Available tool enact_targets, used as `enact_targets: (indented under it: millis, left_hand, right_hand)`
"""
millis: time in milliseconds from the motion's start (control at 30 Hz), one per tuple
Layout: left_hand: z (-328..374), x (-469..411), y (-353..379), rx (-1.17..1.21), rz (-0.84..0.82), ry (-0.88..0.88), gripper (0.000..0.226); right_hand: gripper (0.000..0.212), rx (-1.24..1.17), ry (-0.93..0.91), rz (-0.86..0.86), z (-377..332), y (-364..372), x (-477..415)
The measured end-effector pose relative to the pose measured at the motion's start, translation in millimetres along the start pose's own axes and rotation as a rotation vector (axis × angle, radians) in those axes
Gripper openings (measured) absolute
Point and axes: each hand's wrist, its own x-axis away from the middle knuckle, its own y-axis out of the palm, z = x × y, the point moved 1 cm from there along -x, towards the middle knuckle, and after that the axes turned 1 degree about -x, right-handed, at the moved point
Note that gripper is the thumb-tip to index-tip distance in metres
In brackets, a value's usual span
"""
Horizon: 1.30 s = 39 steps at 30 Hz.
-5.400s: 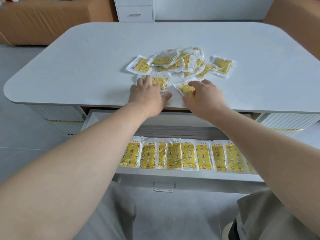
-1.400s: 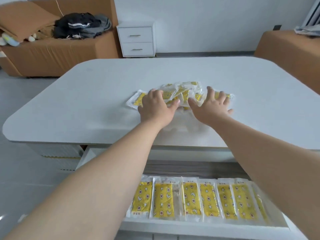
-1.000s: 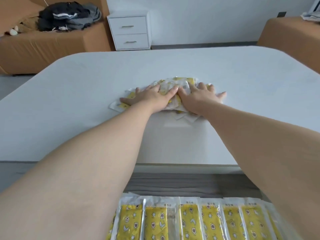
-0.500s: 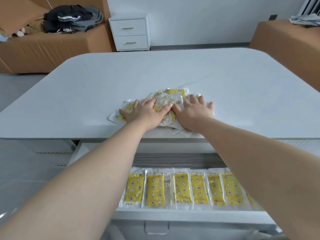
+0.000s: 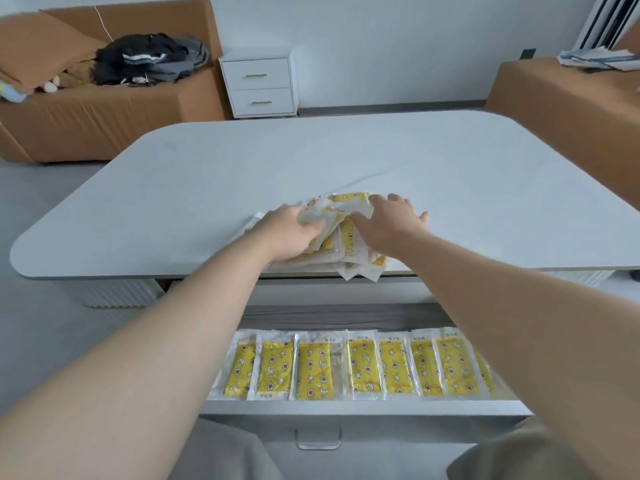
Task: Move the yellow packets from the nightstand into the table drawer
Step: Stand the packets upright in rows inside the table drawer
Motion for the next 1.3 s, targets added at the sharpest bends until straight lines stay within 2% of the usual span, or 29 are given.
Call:
enact_targets:
  millis: [133, 200, 267, 567, 633, 700, 767, 900, 1033, 1100, 1200, 1300]
  left_hand:
    - [5.8, 28.7, 9.0, -0.019, 0.087, 0.049, 0.058]
    - [3.9, 32.1, 12.5, -0.053, 0.156, 0.069, 0.055]
    - [-0.8, 33.6, 14.6, -0.061, 0.154, 0.073, 0.057]
    - [-9.0, 16.6, 26.3, -0.183, 0.156, 0.124, 0.062]
    - [-9.0, 13.8, 28.0, -0.222, 0.207, 0.133, 0.055]
    - [-8.3, 13.8, 26.3, -0.204, 0.236, 0.131, 0.045]
    - [-5.7, 15.2, 24.3, -0.163, 0.23, 0.134, 0.04]
    - [-4.3, 16.4, 23.5, -0.089, 0.277, 0.169, 0.029]
    - [-7.6, 14.5, 21.4, -0.102, 0.393, 0.161, 0.039]
    - [-9.0, 15.2, 17.6, -0.107, 0.464, 0.174, 0.04]
    - [-11.0, 15.4, 12.8, -0.12, 0.583, 0.223, 0.038]
    - [-13.9, 18.3, 8.6, -0.142, 0.734, 0.289, 0.03]
  right_hand:
    - [0.039, -0.135, -0.108, 0.195, -0.8, -1.7, 36.8]
    - [0.029, -0.112, -0.118, 0.211, -0.7, 4.6, 48.1]
    - [0.023, -0.165, -0.095, 0.193, -4.7, 8.5, 53.7]
    - [0.045, -0.047, -0.143, 0.134, -19.7, 25.4, 52.1]
    - [0.044, -0.008, -0.157, 0.119, -22.2, 27.0, 48.8]
    - [0.033, -0.015, -0.174, 0.096, -23.5, 28.0, 47.1]
    - [0.025, -0.104, -0.159, 0.077, -24.1, 29.1, 44.1]
    - [0.023, -0.431, -0.048, 0.058, -26.6, 23.0, 38.5]
    - [0.014, -0.721, 0.072, 0.081, -22.7, 8.2, 36.3]
    - [0.017, -0.864, 0.136, 0.103, -19.4, 3.3, 35.8]
    - [0.024, -1.064, 0.216, 0.093, -13.9, -2.4, 37.4]
    - [0.02, -1.197, 0.253, 0.1, -9.3, -8.7, 41.1]
